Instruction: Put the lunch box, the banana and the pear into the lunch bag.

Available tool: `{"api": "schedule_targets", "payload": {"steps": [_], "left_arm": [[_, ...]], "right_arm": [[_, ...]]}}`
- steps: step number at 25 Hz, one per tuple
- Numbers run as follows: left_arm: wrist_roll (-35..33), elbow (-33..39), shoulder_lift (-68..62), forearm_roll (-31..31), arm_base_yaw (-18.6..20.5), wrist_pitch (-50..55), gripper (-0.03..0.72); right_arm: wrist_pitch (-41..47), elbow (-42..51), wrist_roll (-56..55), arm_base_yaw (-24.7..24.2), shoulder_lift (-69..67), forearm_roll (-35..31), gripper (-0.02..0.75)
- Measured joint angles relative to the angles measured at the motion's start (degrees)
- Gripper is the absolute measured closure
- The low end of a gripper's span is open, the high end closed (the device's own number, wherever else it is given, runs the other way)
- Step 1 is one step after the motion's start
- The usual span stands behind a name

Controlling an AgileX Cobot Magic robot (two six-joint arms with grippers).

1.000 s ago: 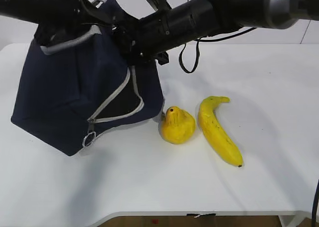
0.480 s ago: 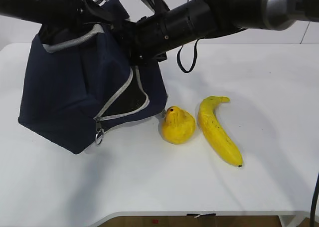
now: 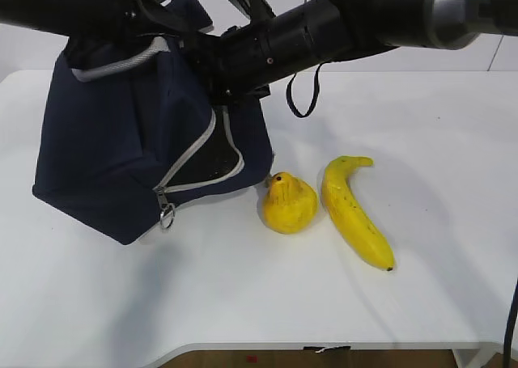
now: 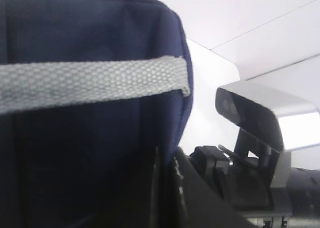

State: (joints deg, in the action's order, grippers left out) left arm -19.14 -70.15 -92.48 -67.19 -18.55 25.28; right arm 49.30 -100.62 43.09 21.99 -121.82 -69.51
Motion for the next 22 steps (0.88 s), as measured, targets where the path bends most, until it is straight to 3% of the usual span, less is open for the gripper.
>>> {"api": "schedule_targets", "payload": {"steps": [13, 22], "left_arm": [[-0.84, -0.33, -0.15, -0.77, 0.14, -0.12, 0.693], [-1.86, -0.33, -0.15, 1.4, 6.46, 5.18, 0.693]], "right_arm": [[-0.65, 0.0, 0.13, 0.0, 0.0, -2.98, 0.3], [3.45, -0.45, 0.13, -0.94, 0.0, -4.5, 0.298]]}}
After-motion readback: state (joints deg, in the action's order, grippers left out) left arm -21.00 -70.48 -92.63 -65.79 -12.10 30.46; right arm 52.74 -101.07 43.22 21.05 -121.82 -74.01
